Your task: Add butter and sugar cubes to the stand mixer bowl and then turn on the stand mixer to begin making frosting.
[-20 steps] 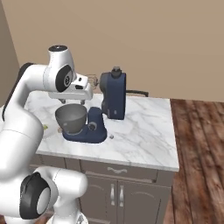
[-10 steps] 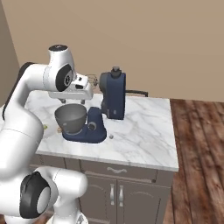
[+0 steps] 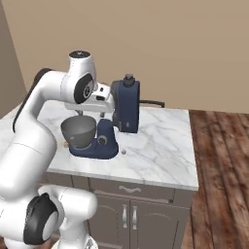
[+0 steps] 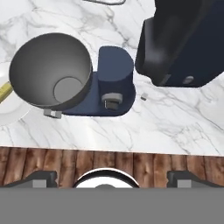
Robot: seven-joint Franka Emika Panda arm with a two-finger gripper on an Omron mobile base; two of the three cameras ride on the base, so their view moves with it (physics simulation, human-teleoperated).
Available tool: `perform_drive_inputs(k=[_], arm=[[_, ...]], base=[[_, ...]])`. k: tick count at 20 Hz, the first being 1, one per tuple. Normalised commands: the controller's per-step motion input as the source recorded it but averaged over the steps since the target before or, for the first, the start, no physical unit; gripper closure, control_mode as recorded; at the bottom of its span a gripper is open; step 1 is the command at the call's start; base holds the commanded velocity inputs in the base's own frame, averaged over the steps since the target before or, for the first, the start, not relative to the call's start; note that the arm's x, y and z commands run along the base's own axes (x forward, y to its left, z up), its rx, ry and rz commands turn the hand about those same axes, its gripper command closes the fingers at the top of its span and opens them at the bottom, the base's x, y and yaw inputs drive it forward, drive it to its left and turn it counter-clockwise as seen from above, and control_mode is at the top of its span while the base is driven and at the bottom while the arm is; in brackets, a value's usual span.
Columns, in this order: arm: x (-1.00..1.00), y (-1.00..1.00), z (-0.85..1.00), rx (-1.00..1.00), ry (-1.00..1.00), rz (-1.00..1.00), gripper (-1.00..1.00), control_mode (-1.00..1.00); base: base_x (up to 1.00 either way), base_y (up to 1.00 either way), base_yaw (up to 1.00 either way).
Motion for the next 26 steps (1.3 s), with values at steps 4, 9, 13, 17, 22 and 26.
perform_drive_inputs(k=[4,9,13,17,22,26], arm=[[0.00,-0.90,0.00,0.16,-0.03,0.00,-1.00,-1.00],[0.00,-0.97,-0.03,0.25,-0.04,0.01,-1.00,-1.00],[0.00,-0.81,-0.13,0.25,-0.12,0.06,-1.00,-1.00],[0.00,-0.60,-0.21,0.19,-0.29,0.11,-1.00,-1.00],[-0.01,-0.37,-0.27,0.12,-0.48,0.16,-1.00,-1.00],[0.00,-0.18,-0.27,0.04,-0.49,0.15,-1.00,-1.00]], base=[[0.00,0.00,0.00],[0.00,0.00,0.00],[0.00,0.00,0.00],[0.00,0.00,0.00],[0.00,0.00,0.00],[0.00,0.00,0.00]])
